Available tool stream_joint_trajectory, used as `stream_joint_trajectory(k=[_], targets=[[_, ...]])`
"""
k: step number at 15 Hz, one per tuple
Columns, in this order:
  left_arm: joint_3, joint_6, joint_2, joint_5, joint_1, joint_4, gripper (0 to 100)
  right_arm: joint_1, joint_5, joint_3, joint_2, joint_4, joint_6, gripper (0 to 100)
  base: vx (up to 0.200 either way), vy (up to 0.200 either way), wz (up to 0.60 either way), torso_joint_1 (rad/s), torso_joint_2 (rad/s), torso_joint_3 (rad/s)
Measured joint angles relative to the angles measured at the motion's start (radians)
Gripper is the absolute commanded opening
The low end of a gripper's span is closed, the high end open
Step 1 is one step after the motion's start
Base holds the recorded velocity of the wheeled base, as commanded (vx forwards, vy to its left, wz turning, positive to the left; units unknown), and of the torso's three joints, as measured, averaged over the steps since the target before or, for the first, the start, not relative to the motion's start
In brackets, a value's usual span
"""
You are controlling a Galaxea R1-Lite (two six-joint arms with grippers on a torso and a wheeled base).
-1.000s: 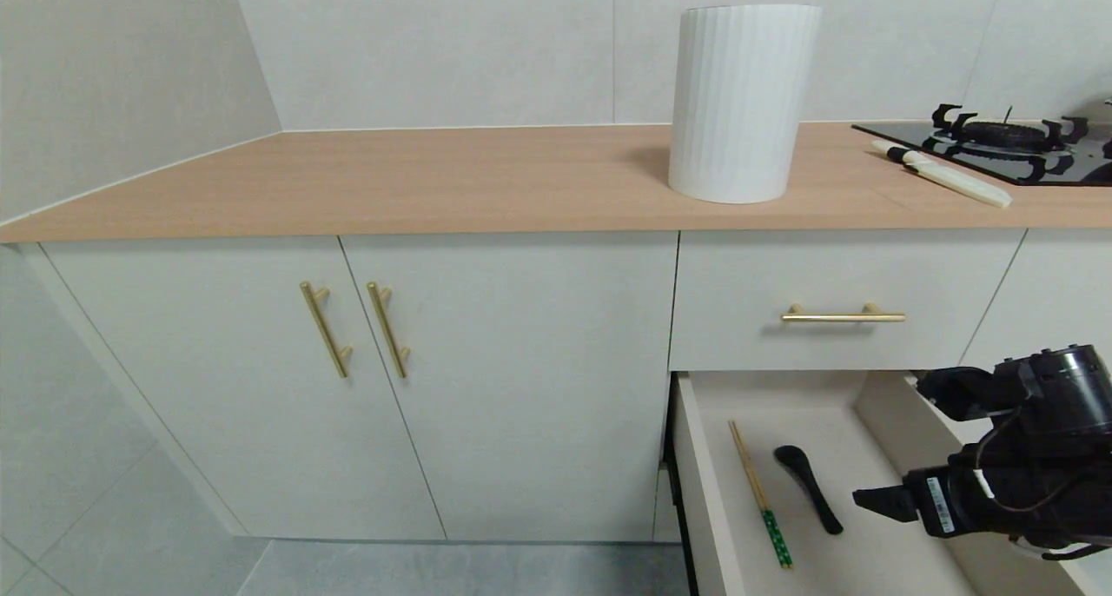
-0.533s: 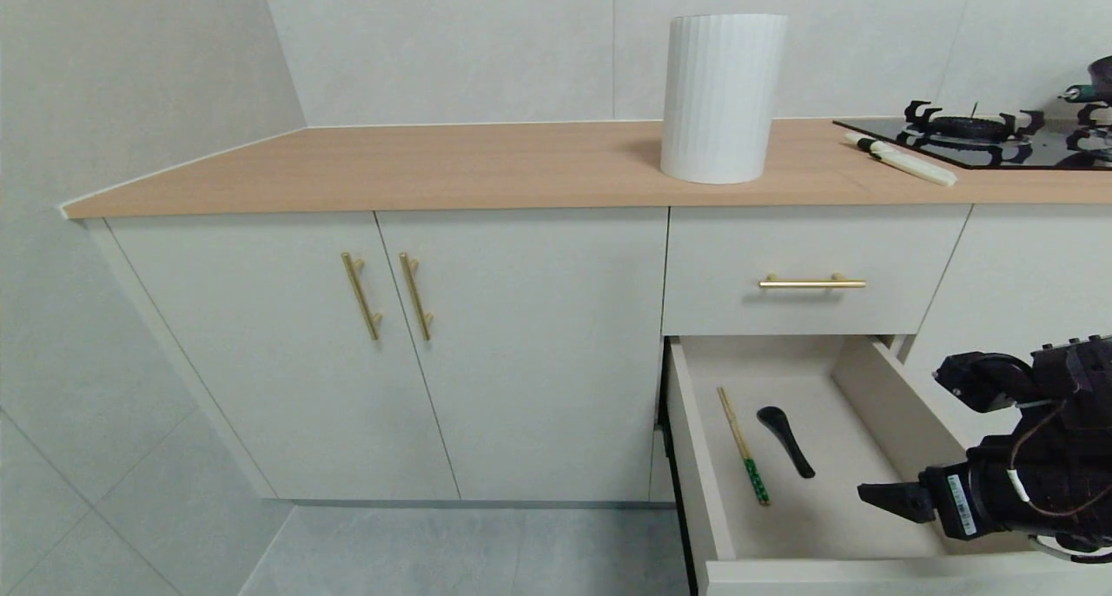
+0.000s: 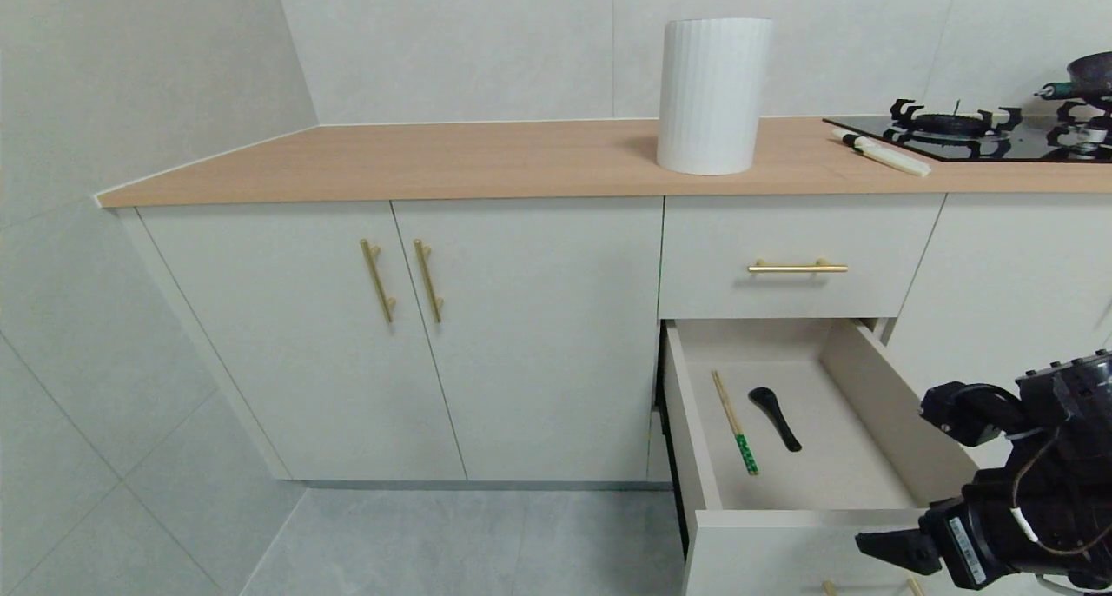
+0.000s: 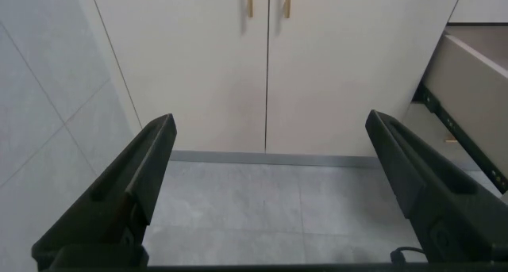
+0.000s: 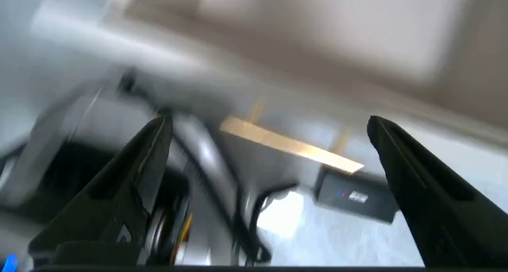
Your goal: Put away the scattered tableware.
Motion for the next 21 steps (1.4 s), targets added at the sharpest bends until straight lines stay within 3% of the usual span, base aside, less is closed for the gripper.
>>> stream_joint_trajectory(k=[4, 8, 14, 21], targets=[[0.000, 0.000, 0.000, 0.000, 0.000, 0.000, 100, 0.080, 0.010, -0.004, -0.013, 0.143, -0.049, 100, 0.000, 0.000, 0.00, 0.000, 0.00, 0.000], [0.000, 0.000, 0.000, 0.001, 0.000, 0.000, 100, 0.096, 0.005, -0.014, 0.027, 0.157, -0.052, 100, 0.000, 0.000, 0.00, 0.000, 0.00, 0.000], [0.000, 0.000, 0.000, 0.000, 0.000, 0.000, 100, 0.091, -0.087, -0.094, 0.162, 0.161, 0.136, 100, 0.000, 0.000, 0.00, 0.000, 0.00, 0.000], [0.000, 0.000, 0.000, 0.000, 0.000, 0.000, 100, 0.091, -0.185, -0.163, 0.256, 0.155, 0.250, 100, 0.000, 0.000, 0.00, 0.000, 0.00, 0.000]])
